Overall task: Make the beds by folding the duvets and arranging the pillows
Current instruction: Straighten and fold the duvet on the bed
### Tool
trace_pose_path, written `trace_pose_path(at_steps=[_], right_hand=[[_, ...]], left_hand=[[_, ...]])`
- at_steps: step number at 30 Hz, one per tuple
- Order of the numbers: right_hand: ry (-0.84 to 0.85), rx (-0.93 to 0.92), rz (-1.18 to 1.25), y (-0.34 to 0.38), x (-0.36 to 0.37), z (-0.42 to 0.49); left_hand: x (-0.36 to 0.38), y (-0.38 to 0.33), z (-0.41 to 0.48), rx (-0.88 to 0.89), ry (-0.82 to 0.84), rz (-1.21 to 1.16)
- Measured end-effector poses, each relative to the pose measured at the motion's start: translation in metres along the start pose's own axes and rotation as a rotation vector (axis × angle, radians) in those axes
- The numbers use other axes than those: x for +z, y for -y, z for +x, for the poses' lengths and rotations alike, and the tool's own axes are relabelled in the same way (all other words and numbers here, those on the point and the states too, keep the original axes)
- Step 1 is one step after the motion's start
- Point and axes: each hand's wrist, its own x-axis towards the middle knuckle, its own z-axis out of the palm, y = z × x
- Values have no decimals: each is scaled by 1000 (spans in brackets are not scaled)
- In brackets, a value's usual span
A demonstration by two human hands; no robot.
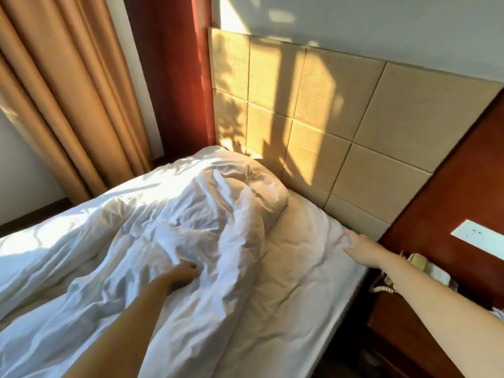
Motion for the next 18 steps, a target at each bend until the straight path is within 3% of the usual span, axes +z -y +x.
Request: trace_pose_path(at_steps=[3,9,14,18], right_hand=[[-28,26,93,-4,-23,60],[124,-39,126,18,-11,208],[434,99,511,66,48,340],[638,214,797,101,91,412]], left_hand=[[12,-60,46,22,-3,-35],[52,-117,138,-54,-36,-29],[122,-118,205,-286,-177,-72],[159,-119,240,-500,-304,153]])
